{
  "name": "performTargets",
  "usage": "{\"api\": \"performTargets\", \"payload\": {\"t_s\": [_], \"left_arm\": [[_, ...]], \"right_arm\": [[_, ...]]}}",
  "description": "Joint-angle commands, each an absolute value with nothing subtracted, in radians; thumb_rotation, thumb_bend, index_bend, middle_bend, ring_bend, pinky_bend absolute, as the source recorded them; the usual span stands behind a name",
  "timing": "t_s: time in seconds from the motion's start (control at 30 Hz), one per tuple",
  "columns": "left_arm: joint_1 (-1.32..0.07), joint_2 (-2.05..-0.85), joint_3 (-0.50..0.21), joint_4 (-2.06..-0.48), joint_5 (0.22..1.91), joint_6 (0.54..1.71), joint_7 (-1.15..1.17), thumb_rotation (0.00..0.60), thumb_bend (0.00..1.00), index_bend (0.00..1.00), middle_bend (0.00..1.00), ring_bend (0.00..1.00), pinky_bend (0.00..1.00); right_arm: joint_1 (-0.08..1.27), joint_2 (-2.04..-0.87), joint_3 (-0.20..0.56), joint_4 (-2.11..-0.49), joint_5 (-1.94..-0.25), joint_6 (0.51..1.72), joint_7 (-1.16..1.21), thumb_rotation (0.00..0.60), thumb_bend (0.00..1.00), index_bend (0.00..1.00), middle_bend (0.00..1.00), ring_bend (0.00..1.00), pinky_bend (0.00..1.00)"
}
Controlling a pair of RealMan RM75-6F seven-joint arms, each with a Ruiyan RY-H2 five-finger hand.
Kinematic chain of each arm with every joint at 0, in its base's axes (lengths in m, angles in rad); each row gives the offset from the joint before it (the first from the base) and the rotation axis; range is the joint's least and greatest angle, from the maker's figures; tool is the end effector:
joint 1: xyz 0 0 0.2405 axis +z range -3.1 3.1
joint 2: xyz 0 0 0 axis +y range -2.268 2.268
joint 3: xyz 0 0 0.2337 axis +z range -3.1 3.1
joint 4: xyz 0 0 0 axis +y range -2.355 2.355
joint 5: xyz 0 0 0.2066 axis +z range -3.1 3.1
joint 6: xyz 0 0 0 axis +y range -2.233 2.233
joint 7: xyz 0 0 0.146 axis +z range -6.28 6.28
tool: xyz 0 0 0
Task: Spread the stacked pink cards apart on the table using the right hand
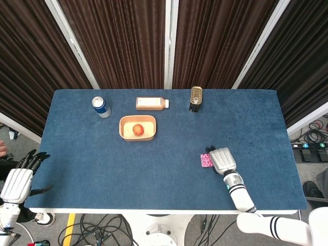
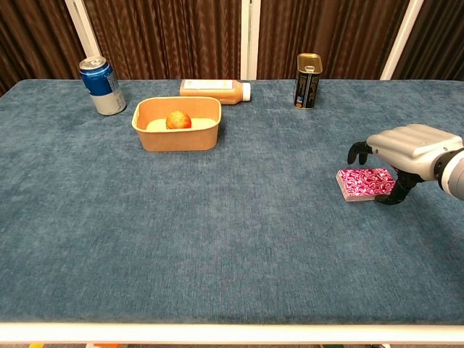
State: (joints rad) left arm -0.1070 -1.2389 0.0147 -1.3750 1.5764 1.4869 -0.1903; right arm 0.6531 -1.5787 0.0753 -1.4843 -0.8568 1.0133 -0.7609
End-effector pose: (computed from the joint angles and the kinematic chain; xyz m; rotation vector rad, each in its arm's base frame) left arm -0.3140 0.1769 0.1252 -1.4653 -0.9668 -0.9690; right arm -0.1982 -0.2954 -0.0301 1.8603 -0.8630 0.4593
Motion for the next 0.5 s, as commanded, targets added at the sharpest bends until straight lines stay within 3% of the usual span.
{"api": "performTargets", "payload": {"t_s": [0.03, 0.5], "left_arm": [[-0.107, -1.239, 0.014, -1.375, 1.576, 1.486, -0.190, 0.600, 0.01, 0.18, 0.15, 0.02, 0.18], [-0.105, -1.242, 0.014, -1.369, 1.574, 1.487, -0.195, 0.600, 0.01, 0.18, 0.15, 0.02, 0.18]], "right_arm": [[0.654, -1.580, 0.073, -1.482, -0.855, 1.016, -0.761, 0.600, 0.20, 0.27, 0.26, 0.77, 0.83], [0.657, -1.594, 0.069, -1.466, -0.862, 1.030, -0.748, 0.600, 0.21, 0.31, 0.28, 0.77, 0.83]]}}
